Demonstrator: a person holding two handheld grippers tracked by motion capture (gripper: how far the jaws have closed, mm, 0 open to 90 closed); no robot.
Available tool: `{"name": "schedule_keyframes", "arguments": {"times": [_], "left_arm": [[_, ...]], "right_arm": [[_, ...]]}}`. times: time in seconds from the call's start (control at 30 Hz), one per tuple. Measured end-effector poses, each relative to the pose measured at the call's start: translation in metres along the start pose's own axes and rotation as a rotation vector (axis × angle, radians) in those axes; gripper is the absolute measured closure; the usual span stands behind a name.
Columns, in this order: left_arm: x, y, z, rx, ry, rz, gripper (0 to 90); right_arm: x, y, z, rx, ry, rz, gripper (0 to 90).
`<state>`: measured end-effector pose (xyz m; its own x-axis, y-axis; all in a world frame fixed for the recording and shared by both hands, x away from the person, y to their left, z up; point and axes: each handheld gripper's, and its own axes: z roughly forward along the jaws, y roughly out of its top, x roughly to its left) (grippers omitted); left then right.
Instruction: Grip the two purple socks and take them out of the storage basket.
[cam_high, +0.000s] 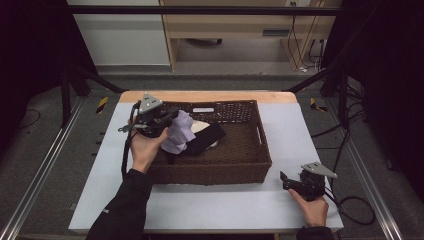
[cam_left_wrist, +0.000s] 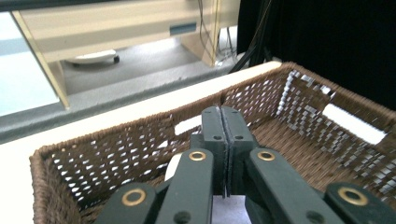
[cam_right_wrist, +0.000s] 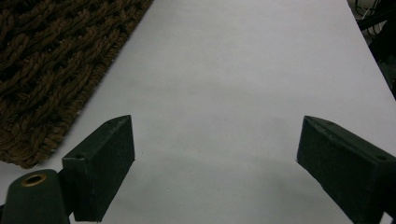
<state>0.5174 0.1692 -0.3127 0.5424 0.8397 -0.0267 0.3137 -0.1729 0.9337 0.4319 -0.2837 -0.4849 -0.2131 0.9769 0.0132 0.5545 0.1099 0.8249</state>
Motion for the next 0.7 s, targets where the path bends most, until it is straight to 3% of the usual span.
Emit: {"name": "schedule_keyframes", "arguments": {"times": [0.37, 0.7], "left_arm": [[-0.004, 0.021, -0.035, -0.086, -0.012, 0.004, 88.8], [0.014, 0.030, -0.076, -0.144, 0.034, -0.004, 88.7]], "right_arm": [[0.000, 0.000, 0.000, -0.002, -0.001, -0.001, 11.6], [0.000, 0.000, 0.000, 0.000, -0.002, -0.001, 11.6]]}}
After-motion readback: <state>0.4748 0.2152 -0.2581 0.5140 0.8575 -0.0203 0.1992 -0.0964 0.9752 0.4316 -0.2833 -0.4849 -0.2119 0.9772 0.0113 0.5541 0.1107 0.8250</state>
